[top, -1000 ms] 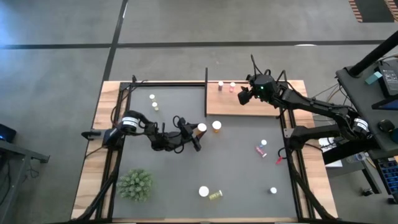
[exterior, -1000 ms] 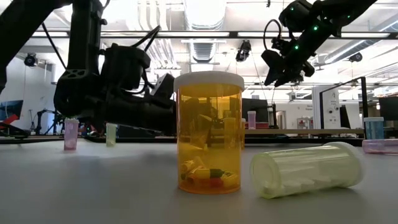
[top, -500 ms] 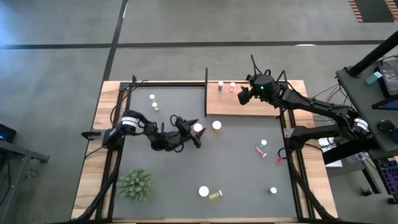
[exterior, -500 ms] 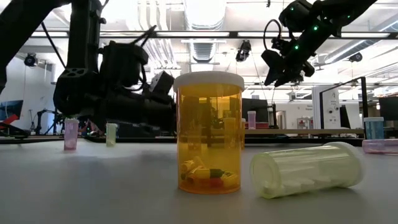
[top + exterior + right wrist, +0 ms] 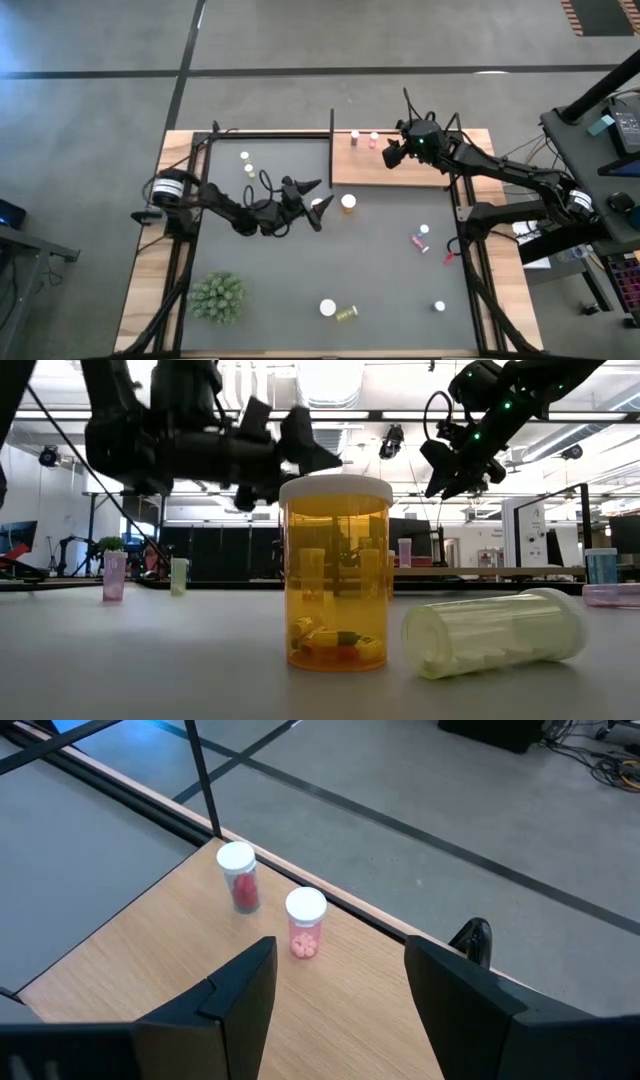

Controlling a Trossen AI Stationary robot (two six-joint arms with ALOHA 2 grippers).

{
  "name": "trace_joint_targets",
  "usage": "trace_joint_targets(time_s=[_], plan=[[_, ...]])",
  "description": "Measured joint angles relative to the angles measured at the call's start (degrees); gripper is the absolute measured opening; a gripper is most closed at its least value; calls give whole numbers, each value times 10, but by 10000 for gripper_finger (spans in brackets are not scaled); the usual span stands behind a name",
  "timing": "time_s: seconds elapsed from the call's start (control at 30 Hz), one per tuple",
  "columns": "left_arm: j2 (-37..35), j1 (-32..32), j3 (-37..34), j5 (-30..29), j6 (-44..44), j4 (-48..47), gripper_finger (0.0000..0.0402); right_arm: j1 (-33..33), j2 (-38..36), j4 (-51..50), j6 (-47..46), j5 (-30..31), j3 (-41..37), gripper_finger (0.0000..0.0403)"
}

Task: Pick and place medicine bottles onto shelf by color
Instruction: Put the top right orange pill bottle on the shelf

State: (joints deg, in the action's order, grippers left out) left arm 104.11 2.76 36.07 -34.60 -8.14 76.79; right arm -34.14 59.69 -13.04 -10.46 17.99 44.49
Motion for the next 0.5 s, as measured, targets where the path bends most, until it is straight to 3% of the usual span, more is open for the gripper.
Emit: trace_joint_targets(time_s=[0.2,0.3,0.5], plan=[[-94,2,0,82,-3,-162,296,0,0,19,12,0,0,212],[-130,5,0,87,-4,-226,295,0,0,63,28,0,0,212],[-163,4,0,88,0,-245,295,0,0,143,12,-1,0,212]])
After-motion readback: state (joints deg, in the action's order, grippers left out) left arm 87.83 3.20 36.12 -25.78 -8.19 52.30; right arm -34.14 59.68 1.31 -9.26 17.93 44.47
